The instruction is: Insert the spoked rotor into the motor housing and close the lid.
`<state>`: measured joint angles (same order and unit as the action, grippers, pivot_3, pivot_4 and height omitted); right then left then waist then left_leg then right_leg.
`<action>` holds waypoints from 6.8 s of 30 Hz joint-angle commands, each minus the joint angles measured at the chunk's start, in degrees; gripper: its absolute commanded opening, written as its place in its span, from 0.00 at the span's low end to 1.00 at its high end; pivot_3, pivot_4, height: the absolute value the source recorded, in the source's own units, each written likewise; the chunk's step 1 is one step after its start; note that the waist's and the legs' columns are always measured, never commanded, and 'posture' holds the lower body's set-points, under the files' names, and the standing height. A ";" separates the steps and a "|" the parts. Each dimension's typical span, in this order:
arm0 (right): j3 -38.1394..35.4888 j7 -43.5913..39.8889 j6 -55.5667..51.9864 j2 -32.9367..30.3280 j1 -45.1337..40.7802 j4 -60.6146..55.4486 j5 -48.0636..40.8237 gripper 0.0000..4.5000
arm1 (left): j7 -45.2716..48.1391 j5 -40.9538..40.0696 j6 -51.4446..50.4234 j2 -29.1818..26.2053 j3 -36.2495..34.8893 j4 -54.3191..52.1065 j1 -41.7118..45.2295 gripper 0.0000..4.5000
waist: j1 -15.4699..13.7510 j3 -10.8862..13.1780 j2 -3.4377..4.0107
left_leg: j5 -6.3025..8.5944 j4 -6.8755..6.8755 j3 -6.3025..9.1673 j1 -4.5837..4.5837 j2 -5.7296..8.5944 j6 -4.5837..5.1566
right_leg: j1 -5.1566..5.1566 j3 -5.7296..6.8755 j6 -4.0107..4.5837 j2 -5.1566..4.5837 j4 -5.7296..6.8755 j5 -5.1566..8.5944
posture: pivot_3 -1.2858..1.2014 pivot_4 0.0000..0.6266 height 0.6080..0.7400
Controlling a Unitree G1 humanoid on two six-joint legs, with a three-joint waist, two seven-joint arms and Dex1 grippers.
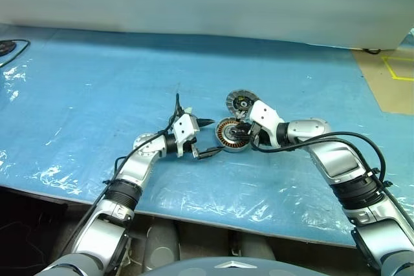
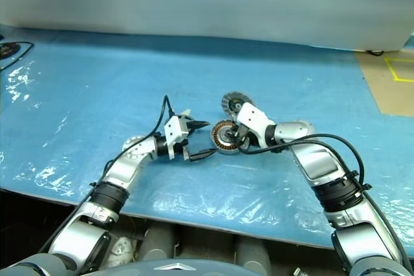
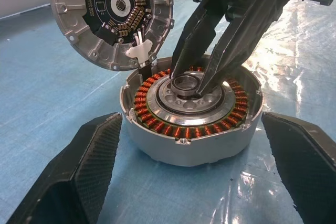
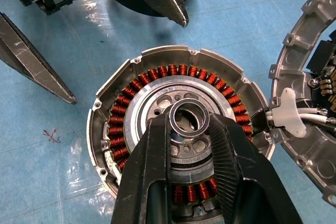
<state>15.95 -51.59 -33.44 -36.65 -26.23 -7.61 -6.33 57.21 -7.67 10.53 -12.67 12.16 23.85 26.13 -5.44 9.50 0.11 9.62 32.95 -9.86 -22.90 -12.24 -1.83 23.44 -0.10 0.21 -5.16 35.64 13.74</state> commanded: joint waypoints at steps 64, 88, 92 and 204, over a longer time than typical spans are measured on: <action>-1.49 1.51 3.38 2.91 3.18 4.26 0.50 0.01 | -0.56 -1.96 1.32 -1.60 -1.50 -2.48 -0.92 1.00 | 0.03 0.00 0.00 | 0.01 0.05 0.00 0.06 0.00 0.01 | -0.08 -0.01 0.01 0.00 0.01 0.00 | 0.52 0.24 1.00; -5.65 -0.22 -2.03 3.98 3.20 0.70 -7.19 0.01 | -1.02 -2.17 1.70 -1.14 -2.07 -1.95 -0.15 1.00 | 0.09 -0.04 -0.04 | 0.02 -0.14 -0.01 0.26 -0.01 0.01 | -0.23 -0.01 0.01 0.01 -0.12 0.01 | 0.52 0.24 1.00; -3.10 0.45 -0.69 2.71 3.30 1.88 -3.85 0.01 | -1.07 -2.24 1.72 -1.03 -2.14 -2.07 0.06 1.00 | 0.06 -0.04 -0.04 | 0.01 -0.15 -0.03 0.22 0.00 0.00 | -0.17 -0.02 0.01 0.00 -0.12 0.01 | 0.52 0.24 1.00; -7.70 0.41 1.47 1.76 4.86 -6.42 -10.01 0.00 | 19.76 4.23 -18.97 -11.63 -0.71 14.52 20.32 0.39 | -0.39 -0.09 0.07 | 0.00 -0.35 -0.01 0.34 0.31 -0.01 | -0.38 -0.01 0.01 -0.27 -0.38 0.03 | 0.52 0.24 1.00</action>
<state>10.35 -51.02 -31.95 -34.30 -20.20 -11.82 -14.90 75.79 -1.40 -6.65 -24.84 12.14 39.73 47.02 -5.83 9.41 0.18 9.61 32.59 -9.87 -22.63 -11.92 -1.84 23.11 -0.10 0.22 -5.42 35.26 13.77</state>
